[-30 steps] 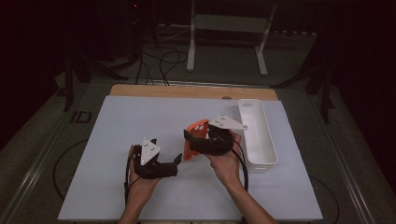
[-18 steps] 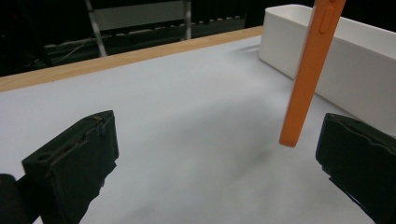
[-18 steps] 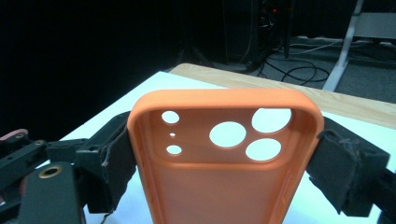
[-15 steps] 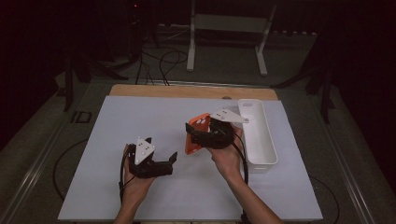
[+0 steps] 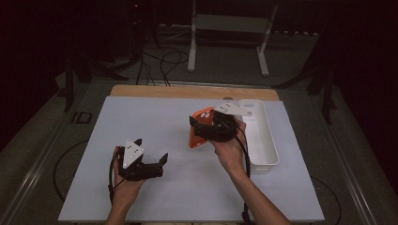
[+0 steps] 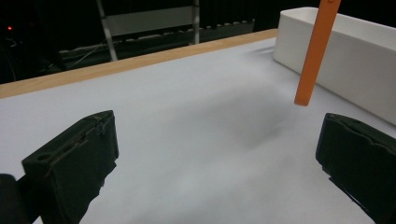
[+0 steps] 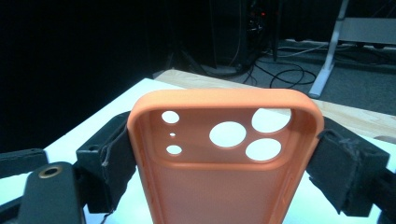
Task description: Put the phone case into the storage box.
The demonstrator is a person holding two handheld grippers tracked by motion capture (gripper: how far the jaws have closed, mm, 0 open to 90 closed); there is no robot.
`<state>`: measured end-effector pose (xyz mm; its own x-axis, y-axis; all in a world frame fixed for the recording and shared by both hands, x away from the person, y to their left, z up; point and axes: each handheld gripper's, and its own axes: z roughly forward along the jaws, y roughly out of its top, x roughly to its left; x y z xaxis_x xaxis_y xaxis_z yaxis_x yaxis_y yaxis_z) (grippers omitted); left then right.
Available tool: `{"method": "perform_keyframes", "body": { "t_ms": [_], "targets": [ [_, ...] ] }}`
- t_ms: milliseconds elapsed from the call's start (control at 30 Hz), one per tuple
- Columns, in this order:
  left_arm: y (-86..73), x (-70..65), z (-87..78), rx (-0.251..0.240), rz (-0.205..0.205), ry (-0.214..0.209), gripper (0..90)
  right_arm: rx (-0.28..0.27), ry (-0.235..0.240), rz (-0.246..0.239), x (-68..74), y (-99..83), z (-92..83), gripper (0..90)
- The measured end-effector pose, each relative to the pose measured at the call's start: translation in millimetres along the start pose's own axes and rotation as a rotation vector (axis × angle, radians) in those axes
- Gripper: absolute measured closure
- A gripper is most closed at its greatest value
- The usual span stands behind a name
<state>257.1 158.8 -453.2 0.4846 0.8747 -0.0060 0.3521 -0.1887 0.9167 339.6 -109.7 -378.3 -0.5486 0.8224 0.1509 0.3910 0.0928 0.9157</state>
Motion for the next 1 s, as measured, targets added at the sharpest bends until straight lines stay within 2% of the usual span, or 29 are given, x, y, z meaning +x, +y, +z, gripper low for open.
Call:
{"method": "perform_keyframes", "body": {
  "t_ms": [533, 1000],
  "targets": [
    [-25.9, 28.1, -20.6, -0.019, -0.014, 0.035, 0.1, 0.005, -0.035, 0.004, -10.5, 6.7, 6.3, 16.3],
    [-44.7, 45.2, -38.9, -0.025, -0.024, 0.083, 0.1, 0.021, -0.066, 0.009, -18.6, 10.0, 12.6, 16.3]
  ]
}}
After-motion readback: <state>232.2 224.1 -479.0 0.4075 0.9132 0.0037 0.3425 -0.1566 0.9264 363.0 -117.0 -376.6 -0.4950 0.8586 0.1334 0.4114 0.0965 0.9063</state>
